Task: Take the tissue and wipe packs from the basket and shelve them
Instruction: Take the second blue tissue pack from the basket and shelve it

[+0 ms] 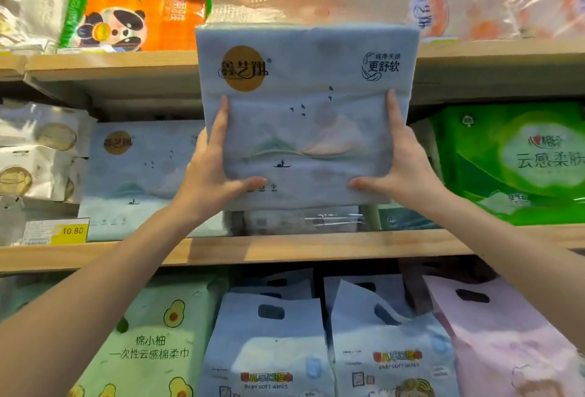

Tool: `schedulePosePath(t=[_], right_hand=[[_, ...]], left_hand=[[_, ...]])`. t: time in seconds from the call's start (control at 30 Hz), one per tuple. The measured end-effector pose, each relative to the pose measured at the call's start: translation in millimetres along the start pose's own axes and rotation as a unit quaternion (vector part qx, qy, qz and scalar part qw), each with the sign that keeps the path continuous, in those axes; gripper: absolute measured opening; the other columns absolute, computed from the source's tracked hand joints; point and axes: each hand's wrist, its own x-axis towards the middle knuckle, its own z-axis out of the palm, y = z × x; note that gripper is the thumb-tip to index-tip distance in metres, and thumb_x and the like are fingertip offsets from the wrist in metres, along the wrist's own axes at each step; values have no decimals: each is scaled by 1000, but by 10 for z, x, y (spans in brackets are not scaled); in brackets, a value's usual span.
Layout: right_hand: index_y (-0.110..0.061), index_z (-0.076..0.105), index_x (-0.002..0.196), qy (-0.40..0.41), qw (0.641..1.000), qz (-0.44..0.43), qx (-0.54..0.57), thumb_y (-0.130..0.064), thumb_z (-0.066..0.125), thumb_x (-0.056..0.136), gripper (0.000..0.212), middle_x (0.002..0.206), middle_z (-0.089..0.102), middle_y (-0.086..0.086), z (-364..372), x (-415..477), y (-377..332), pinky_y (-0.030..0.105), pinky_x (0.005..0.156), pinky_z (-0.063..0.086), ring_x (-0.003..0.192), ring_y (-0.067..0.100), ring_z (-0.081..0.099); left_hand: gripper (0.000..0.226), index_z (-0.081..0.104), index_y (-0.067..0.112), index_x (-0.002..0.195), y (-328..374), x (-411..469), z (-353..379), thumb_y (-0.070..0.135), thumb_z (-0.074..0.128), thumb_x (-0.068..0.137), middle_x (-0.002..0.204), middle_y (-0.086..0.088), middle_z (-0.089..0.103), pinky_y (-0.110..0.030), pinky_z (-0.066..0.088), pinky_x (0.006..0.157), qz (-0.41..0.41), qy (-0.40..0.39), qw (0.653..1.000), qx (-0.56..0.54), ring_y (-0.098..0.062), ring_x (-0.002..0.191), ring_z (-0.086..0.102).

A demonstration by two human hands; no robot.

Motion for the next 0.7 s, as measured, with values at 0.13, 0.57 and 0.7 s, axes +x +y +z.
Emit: schedulePosePath(t=[0.13, 0.57, 0.7], right_hand=[[-33, -13, 143, 0, 1000, 6, 6, -23, 86, 56, 132, 140, 32, 13, 68, 56, 123, 26, 101, 25, 128, 23, 35], [-46, -7, 142, -84, 994, 65, 6, -30, 80, 65, 117, 135, 44, 15, 236, -19, 490, 36, 94, 39, 119, 32, 46], [-45, -8, 142, -117, 989, 86, 9, -28, 80, 66, 117, 145, 35, 7, 208, 24, 506, 28, 92, 33, 129, 27, 38]], left_hand=[[118, -12, 52, 133, -77, 60, 113, 29, 81, 65, 143, -6, 27, -25, 27, 102, -4, -7, 1000, 12, -4, 118, 30], [115, -6, 42, 145, -381, -14, 332, 31, 79, 68, 135, 21, 18, -23, 24, 101, -81, -112, 990, -8, 6, 125, 15], [116, -6, 43, 144, -399, 55, 340, 29, 80, 67, 144, 26, 12, -21, 21, 104, -111, -135, 984, -18, 7, 130, 12]])
